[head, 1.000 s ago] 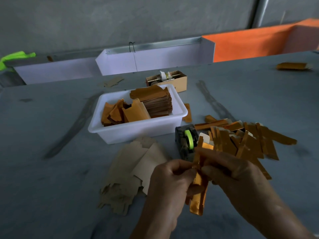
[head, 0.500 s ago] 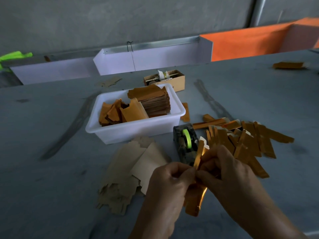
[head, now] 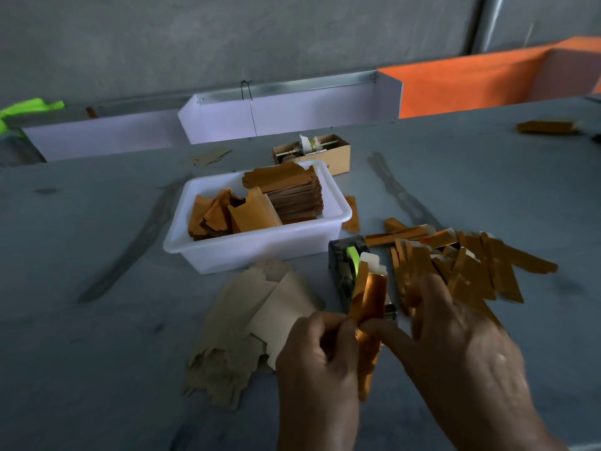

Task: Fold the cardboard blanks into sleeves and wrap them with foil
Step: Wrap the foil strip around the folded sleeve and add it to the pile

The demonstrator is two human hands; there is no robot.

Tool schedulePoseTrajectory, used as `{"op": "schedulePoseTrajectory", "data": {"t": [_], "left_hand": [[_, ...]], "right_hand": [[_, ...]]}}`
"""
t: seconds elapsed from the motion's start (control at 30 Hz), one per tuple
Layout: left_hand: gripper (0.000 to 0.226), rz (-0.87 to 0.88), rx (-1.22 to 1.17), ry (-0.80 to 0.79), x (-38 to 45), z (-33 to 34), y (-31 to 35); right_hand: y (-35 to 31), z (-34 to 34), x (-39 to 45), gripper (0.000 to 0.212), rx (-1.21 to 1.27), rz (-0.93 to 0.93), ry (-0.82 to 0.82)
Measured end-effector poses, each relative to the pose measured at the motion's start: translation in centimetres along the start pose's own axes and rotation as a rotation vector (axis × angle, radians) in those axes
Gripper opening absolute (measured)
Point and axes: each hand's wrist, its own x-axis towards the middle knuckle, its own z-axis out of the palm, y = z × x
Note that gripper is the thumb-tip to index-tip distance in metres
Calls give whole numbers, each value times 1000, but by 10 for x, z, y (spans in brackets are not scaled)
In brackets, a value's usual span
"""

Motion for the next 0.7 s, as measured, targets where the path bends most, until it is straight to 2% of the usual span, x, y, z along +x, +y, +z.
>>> {"op": "schedulePoseTrajectory", "data": {"t": [0.1, 0.2, 0.33, 0.47, 0.53, 0.57, 0.6, 0.67, 0.7], "left_hand": [[9, -3, 34, -12, 0, 0, 0], [11, -29, 44, -38, 0, -1, 0], [14, -74, 30, -78, 4, -5, -6], [9, -278, -227, -208, 11, -7, -9], [16, -288, -229, -199, 17, -8, -15], [18, -237, -119, -150, 21, -11, -20], [20, -151, 87, -75, 27, -16, -25], [30, 29, 628, 82, 42, -31, -32], [39, 53, 839, 105, 50, -38, -34]], "right_hand": [[7, 9, 2, 46, 442, 66, -105], [9, 19, 2, 16, 704, 146, -224], [13, 25, 1, 14, 853, 175, -269], [17, 25, 4, 22, 876, 190, -367], [25, 24, 11, 26, 868, 248, -318], [32, 22, 17, 25, 809, 245, -249], [40, 20, 24, 24, 735, 233, -174], [57, 15, 42, 21, 572, 206, -34], [66, 14, 52, 16, 478, 202, 12]]}}
